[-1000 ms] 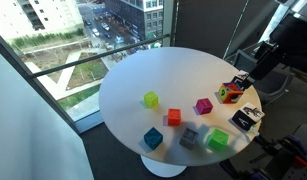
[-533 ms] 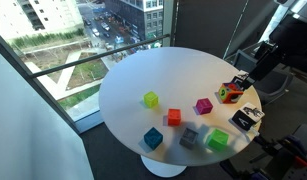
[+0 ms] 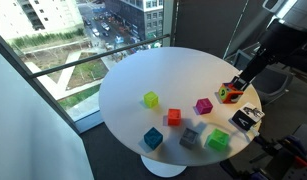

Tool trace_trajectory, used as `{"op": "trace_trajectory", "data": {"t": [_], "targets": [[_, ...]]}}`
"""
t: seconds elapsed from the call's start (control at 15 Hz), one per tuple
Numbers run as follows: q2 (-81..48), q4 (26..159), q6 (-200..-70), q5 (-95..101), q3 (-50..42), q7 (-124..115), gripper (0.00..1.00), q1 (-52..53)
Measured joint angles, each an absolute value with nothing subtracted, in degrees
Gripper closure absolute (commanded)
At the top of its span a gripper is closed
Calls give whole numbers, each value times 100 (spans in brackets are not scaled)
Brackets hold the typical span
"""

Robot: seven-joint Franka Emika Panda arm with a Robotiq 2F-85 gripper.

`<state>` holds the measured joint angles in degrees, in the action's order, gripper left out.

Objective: Pick up the pink block and put it on the orange block

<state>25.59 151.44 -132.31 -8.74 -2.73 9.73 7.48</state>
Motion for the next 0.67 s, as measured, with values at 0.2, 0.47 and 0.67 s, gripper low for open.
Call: {"op": "trace_trajectory", "data": {"t": [0.2, 0.47, 0.67], "targets": [[2273, 14940, -13290, -874, -195, 849, 0, 742], [1828, 14557, -13314, -858, -17, 527, 0, 717], [1452, 14249, -13314, -718, 130, 167, 0, 642]]}}
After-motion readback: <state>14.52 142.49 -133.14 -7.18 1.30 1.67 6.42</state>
